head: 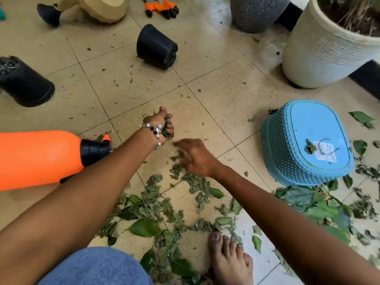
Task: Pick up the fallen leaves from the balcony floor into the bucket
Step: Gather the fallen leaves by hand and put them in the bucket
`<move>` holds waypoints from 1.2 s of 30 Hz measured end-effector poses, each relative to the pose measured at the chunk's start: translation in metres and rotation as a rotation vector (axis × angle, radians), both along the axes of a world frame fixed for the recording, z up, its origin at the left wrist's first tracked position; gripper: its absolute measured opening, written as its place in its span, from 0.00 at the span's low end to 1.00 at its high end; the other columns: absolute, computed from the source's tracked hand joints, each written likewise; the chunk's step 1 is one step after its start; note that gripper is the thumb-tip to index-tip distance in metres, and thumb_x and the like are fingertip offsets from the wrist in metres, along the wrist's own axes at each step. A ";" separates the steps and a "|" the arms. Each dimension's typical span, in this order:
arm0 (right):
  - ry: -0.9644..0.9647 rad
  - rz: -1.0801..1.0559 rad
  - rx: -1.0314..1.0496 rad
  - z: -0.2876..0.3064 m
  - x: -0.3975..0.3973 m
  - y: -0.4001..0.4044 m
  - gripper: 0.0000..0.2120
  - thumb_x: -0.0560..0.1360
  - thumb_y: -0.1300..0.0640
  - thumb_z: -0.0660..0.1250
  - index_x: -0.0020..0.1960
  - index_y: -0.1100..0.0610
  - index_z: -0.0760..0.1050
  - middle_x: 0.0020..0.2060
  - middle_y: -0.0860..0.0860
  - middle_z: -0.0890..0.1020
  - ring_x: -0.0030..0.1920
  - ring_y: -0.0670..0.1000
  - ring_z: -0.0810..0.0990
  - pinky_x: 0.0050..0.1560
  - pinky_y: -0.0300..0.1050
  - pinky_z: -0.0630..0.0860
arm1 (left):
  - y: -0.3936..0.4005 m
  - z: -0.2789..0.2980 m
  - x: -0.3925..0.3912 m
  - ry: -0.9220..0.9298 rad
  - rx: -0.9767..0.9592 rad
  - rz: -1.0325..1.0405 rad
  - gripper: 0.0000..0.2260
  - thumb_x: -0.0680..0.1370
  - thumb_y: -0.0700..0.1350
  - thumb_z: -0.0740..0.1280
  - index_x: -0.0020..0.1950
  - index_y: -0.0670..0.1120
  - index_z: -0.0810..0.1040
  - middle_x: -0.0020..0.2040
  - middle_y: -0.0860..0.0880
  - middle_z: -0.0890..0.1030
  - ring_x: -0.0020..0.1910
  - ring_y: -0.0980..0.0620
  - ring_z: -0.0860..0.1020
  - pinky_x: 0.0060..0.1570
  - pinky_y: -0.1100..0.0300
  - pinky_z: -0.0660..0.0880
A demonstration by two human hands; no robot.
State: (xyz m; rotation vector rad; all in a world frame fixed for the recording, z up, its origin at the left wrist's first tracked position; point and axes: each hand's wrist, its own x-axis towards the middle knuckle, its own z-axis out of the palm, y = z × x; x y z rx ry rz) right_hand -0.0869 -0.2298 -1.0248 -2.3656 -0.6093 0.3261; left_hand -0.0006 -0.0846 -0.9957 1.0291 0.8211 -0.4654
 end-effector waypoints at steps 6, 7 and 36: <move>-0.130 0.482 -0.488 -0.021 -0.024 -0.013 0.27 0.80 0.49 0.60 0.77 0.54 0.59 0.78 0.57 0.54 0.77 0.59 0.50 0.76 0.58 0.55 | 0.030 -0.015 -0.020 0.097 -0.010 0.052 0.22 0.82 0.58 0.57 0.32 0.48 0.65 0.21 0.52 0.66 0.17 0.55 0.63 0.20 0.71 0.59; -0.168 0.471 -0.446 -0.022 -0.024 -0.016 0.23 0.80 0.54 0.61 0.74 0.56 0.66 0.76 0.57 0.61 0.76 0.59 0.57 0.73 0.56 0.63 | 0.033 -0.014 -0.021 0.096 0.004 0.056 0.22 0.82 0.58 0.57 0.31 0.48 0.65 0.21 0.52 0.66 0.16 0.55 0.63 0.20 0.72 0.59; 0.181 -0.140 0.334 0.104 0.036 0.091 0.23 0.78 0.72 0.56 0.70 0.59 0.71 0.64 0.57 0.78 0.67 0.52 0.73 0.69 0.46 0.68 | 0.061 0.060 -0.033 -0.064 0.017 0.143 0.20 0.78 0.61 0.64 0.37 0.46 0.72 0.26 0.50 0.69 0.17 0.56 0.63 0.21 0.71 0.63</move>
